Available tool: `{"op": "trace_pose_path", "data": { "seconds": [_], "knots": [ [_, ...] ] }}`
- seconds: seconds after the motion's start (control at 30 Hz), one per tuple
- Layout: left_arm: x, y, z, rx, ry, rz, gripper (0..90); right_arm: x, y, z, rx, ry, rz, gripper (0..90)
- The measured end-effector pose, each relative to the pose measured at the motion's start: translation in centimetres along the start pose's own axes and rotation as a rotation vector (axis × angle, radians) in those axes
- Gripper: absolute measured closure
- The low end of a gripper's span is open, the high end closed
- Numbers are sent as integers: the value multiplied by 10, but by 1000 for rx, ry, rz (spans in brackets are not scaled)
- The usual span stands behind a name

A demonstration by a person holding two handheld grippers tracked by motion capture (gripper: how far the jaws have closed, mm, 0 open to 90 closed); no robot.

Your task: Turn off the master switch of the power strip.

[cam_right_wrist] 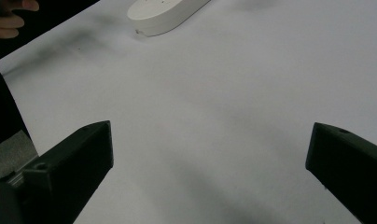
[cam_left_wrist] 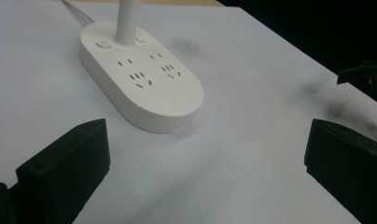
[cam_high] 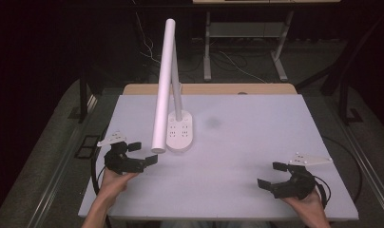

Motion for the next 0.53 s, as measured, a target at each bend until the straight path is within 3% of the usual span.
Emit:
{"op": "trace_pose_path", "data": {
  "seconds": [0.27, 0.53],
  "knots": [
    [-3, -22, 17, -55, 49, 34, 0, 0, 0, 0, 0, -3, 0, 0],
    [-4, -33, 32, -61, 77, 70, 0, 0, 0, 0, -5, 3, -4, 0]
  ]
}}
Point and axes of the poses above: each handheld gripper's, and its own axes: x roughly backward along the jaws, z roughly out of its underside, y roughly to its left, the point moved 5 cm from there along -x, roughly forward along the jaws, and after that the axes turned 14 degrees about -y, right-handed, at the moved point
